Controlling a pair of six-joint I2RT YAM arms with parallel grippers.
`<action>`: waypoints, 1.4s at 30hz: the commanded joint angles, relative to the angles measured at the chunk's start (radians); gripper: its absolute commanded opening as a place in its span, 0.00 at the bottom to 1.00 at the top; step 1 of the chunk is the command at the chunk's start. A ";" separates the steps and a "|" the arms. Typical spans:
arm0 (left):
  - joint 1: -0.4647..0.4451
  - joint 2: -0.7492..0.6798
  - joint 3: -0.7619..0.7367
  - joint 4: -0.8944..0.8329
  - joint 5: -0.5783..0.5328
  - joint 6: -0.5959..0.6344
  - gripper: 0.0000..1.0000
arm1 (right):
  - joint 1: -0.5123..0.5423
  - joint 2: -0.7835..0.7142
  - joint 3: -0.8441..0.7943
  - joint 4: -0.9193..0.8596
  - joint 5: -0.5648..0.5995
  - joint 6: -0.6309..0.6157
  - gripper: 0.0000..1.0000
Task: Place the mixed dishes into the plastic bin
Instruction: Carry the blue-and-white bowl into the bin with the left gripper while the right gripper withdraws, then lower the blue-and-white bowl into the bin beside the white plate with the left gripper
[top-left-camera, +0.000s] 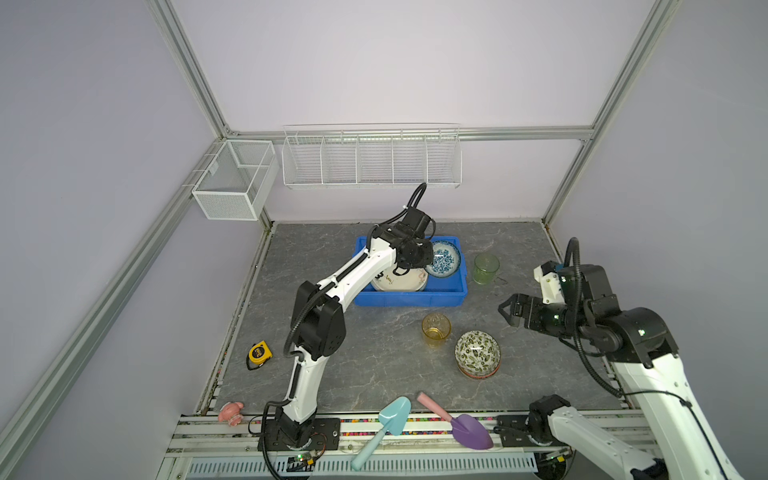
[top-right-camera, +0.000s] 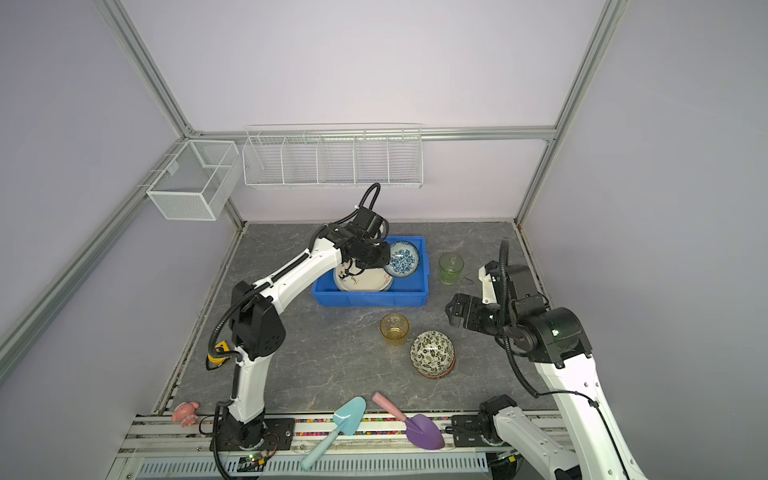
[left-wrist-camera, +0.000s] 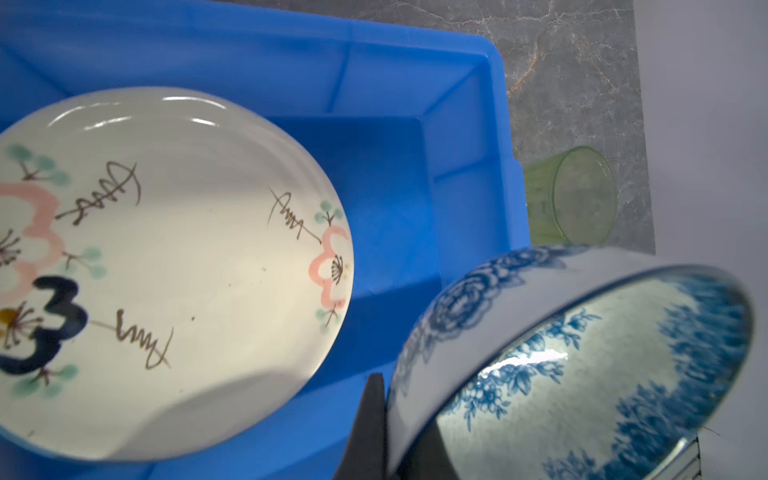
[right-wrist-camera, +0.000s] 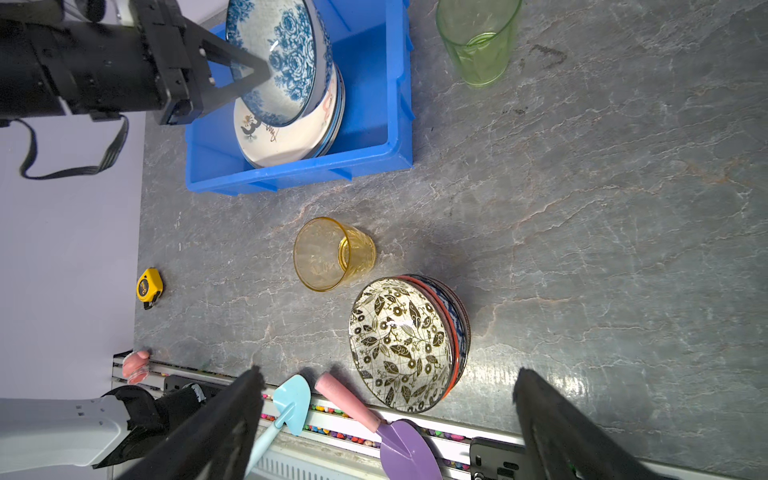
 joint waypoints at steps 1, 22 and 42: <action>-0.003 0.055 0.123 -0.060 0.009 0.004 0.00 | -0.021 0.006 -0.003 -0.012 -0.001 -0.023 0.96; 0.017 0.204 0.164 -0.222 0.110 0.131 0.00 | -0.142 0.066 -0.096 0.072 -0.121 -0.081 0.96; 0.008 0.282 0.229 -0.243 0.117 0.149 0.00 | -0.178 0.087 -0.132 0.101 -0.159 -0.105 0.96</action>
